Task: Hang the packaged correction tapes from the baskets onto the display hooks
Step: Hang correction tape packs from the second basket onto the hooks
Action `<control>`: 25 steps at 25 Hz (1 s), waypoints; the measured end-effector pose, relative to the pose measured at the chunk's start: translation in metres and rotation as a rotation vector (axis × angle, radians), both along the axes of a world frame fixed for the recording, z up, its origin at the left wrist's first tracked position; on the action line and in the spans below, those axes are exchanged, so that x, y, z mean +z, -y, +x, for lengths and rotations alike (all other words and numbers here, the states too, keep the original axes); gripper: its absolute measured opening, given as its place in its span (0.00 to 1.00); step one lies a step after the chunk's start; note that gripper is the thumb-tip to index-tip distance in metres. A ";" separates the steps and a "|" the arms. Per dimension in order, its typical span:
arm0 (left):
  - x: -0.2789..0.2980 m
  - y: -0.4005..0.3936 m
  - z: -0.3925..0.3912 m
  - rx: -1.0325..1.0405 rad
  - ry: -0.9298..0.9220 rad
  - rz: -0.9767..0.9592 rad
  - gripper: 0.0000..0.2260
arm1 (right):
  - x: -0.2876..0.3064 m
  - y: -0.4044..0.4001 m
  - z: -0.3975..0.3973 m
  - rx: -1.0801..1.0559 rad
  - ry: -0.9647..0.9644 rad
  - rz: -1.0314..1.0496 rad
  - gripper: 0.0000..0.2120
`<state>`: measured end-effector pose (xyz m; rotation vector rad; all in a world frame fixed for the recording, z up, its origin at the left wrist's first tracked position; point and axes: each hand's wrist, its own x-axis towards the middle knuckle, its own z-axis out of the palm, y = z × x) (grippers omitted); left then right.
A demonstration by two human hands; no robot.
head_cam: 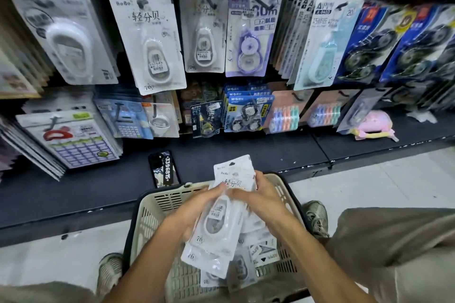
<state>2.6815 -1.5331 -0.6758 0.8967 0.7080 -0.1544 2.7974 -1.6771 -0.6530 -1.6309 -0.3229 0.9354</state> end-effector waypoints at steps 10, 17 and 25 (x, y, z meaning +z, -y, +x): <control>0.027 -0.003 0.012 0.255 0.005 -0.098 0.24 | 0.025 0.002 0.015 -0.165 -0.341 0.228 0.17; 0.068 0.015 0.025 0.308 0.091 0.032 0.20 | 0.037 -0.026 0.010 -0.669 -0.277 0.197 0.07; 0.113 -0.006 0.025 0.426 0.117 0.479 0.08 | 0.107 -0.037 0.034 -0.505 -0.097 0.449 0.12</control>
